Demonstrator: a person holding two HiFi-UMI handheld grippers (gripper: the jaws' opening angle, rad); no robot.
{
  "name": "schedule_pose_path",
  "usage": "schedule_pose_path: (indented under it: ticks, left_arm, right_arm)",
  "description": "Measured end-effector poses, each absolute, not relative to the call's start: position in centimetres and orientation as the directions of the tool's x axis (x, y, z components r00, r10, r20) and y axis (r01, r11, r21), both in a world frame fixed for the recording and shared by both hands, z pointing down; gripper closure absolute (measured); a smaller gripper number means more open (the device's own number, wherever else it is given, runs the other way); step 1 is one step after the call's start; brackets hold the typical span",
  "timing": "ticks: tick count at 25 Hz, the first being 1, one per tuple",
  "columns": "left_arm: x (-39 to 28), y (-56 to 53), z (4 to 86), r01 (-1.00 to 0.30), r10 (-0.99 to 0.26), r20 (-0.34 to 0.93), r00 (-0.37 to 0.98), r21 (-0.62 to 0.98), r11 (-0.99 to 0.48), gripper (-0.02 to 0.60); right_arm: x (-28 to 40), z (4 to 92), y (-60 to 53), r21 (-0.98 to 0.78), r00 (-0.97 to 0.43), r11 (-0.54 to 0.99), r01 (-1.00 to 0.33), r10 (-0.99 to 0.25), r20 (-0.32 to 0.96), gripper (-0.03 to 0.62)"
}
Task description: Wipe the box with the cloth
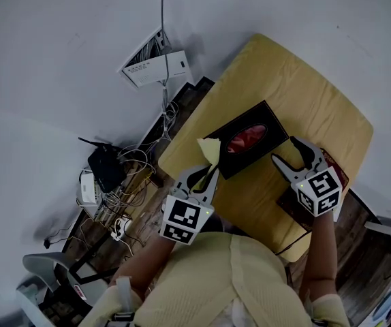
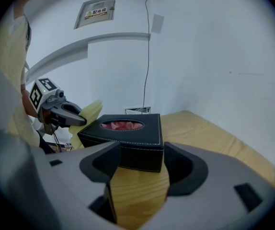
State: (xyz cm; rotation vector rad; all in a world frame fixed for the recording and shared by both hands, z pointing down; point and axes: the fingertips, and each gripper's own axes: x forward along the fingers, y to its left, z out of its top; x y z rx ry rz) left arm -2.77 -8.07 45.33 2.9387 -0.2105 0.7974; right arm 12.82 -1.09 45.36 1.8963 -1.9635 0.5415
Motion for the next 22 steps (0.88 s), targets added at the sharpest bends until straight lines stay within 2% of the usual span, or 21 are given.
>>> schedule_pose_path:
  ticks: [10, 22]
  left_arm:
    - [-2.4, -7.8, 45.5, -0.159, -0.110, 0.526, 0.843, 0.049, -0.986, 0.552]
    - [-2.4, -8.0, 45.7, -0.174, -0.117, 0.537, 0.836, 0.056, -0.983, 0.552]
  right_arm:
    - [13.2, 46.1, -1.6, 0.008, -0.056, 0.070, -0.998, -0.854, 0.518, 0.330]
    - [12.9, 46.1, -2.2, -0.001, -0.152, 0.174, -0.985, -0.857, 0.492, 0.332]
